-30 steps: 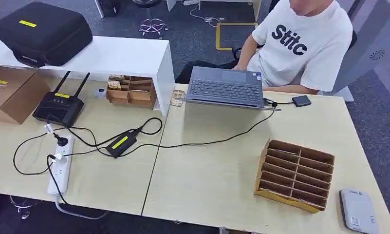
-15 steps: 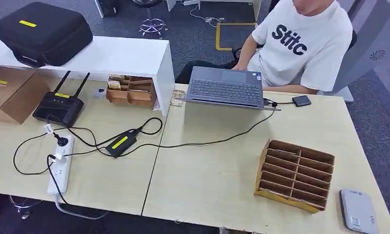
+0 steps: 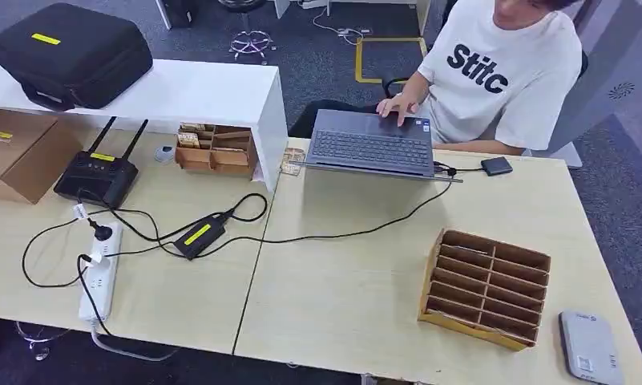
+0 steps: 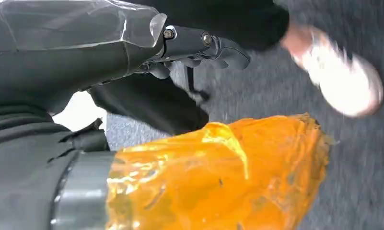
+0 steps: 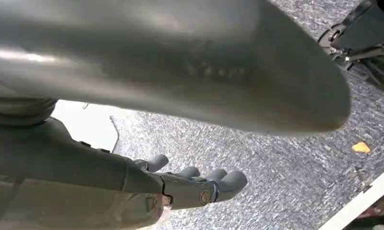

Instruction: Pass the card to the sensor for recognition and then transmit it.

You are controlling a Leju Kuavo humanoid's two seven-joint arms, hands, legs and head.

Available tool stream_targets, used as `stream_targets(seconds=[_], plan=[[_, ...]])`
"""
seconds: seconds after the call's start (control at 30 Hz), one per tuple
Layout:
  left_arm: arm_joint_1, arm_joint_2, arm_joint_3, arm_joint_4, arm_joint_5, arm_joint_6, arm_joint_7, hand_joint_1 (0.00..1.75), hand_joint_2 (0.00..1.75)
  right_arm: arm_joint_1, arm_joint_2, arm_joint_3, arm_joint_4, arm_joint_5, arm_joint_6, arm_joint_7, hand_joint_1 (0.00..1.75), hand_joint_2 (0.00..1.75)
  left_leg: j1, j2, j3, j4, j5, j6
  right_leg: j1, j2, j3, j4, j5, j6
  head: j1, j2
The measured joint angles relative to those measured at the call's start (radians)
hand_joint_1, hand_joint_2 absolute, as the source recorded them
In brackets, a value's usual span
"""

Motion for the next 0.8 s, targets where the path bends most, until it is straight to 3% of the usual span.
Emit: stream_targets(seconds=[0.07, 0.23, 0.3, 0.37, 0.43, 0.47, 0.57, 0.67, 0.7, 0.73, 0.8], plan=[[-0.001, -0.002, 0.000, 0.000, 0.002, 0.014, 0.000, 0.00, 0.00, 0.001, 0.000, 0.000, 0.000, 0.000, -0.002, -0.001, 0.00, 0.00, 0.000, 0.000, 0.000, 0.000, 0.000, 0.000, 0.000, 0.000, 0.000, 0.000, 0.000, 0.000, 0.000, 0.000], [0.000, 0.001, 0.000, 0.000, 0.013, -0.135, -0.018, 0.00, 0.00, -0.003, 0.000, 0.003, 0.000, 0.008, 0.018, -0.003, 0.00, 0.00, 0.000, 0.000, 0.000, 0.000, 0.000, 0.000, 0.000, 0.000, 0.000, 0.000, 0.000, 0.000, 0.000, 0.000], [0.001, 0.004, 0.000, 0.000, 0.008, -0.156, -0.021, 0.00, 0.00, -0.006, 0.000, 0.005, 0.000, 0.008, 0.021, -0.003, 0.00, 0.00, 0.000, 0.000, 0.000, 0.000, 0.000, 0.000, 0.000, 0.000, 0.000, 0.000, 0.000, 0.000, 0.000, 0.000], [0.001, 0.007, 0.000, 0.000, 0.000, -0.133, -0.015, 0.00, 0.00, -0.008, 0.000, 0.005, 0.000, 0.007, 0.019, 0.000, 0.00, 0.00, 0.000, 0.000, 0.000, 0.000, 0.000, 0.000, 0.000, 0.000, 0.000, 0.000, 0.000, 0.000, 0.000, 0.000], [0.001, 0.005, 0.000, 0.000, -0.004, -0.053, 0.005, 0.00, 0.00, -0.007, 0.000, 0.005, 0.000, 0.003, 0.008, 0.000, 0.00, 0.00, 0.000, 0.000, 0.000, 0.000, 0.000, 0.000, 0.000, 0.000, 0.000, 0.000, 0.000, 0.000, 0.000, 0.000], [0.001, 0.004, 0.000, 0.000, -0.005, -0.016, 0.012, 0.00, 1.75, -0.006, 0.000, 0.005, 0.000, 0.002, 0.002, 0.000, 0.00, 0.00, 0.000, 0.000, 0.000, 0.000, 0.000, 0.000, 0.000, 0.000, 0.000, 0.000, 0.000, 0.000, 0.000, 0.000], [0.000, 0.000, 0.000, 0.000, -0.002, 0.025, 0.017, 0.00, 1.75, -0.003, 0.000, 0.005, 0.000, 0.000, -0.002, -0.001, 0.00, 0.00, 0.000, 0.000, 0.000, 0.000, 0.000, 0.000, 0.000, 0.000, 0.000, 0.000, 0.000, 0.000, 0.000, 0.000], [-0.001, -0.002, 0.000, 0.000, -0.001, -0.073, -0.006, 0.00, 1.75, -0.002, 0.000, 0.005, 0.000, 0.006, 0.007, -0.003, 0.00, 0.00, 0.000, 0.000, 0.000, 0.000, 0.000, 0.000, 0.000, 0.000, 0.000, 0.000, 0.000, 0.000, 0.000, 0.000], [-0.001, 0.000, 0.000, 0.000, 0.000, -0.120, -0.014, 0.00, 0.00, -0.004, 0.000, 0.006, 0.000, 0.009, 0.014, -0.003, 0.00, 0.00, 0.000, 0.000, 0.000, 0.000, 0.000, 0.000, 0.000, 0.000, 0.000, 0.000, 0.000, 0.000, 0.000, 0.000], [0.000, 0.003, 0.000, 0.000, 0.001, -0.173, -0.019, 0.00, 0.00, -0.006, 0.000, 0.007, 0.000, 0.012, 0.022, -0.003, 0.00, 0.00, 0.000, 0.000, 0.000, 0.000, 0.000, 0.000, 0.000, 0.000, 0.000, 0.000, 0.000, 0.000, 0.000, 0.000], [0.002, 0.007, 0.000, 0.000, -0.002, -0.207, -0.024, 0.00, 0.00, -0.011, 0.000, 0.013, 0.000, 0.021, 0.028, -0.002, 0.00, 0.00, 0.000, 0.000, 0.000, 0.000, 0.000, 0.000, 0.000, 0.000, 0.000, 0.000, 0.000, 0.000, 0.000, 0.000]])
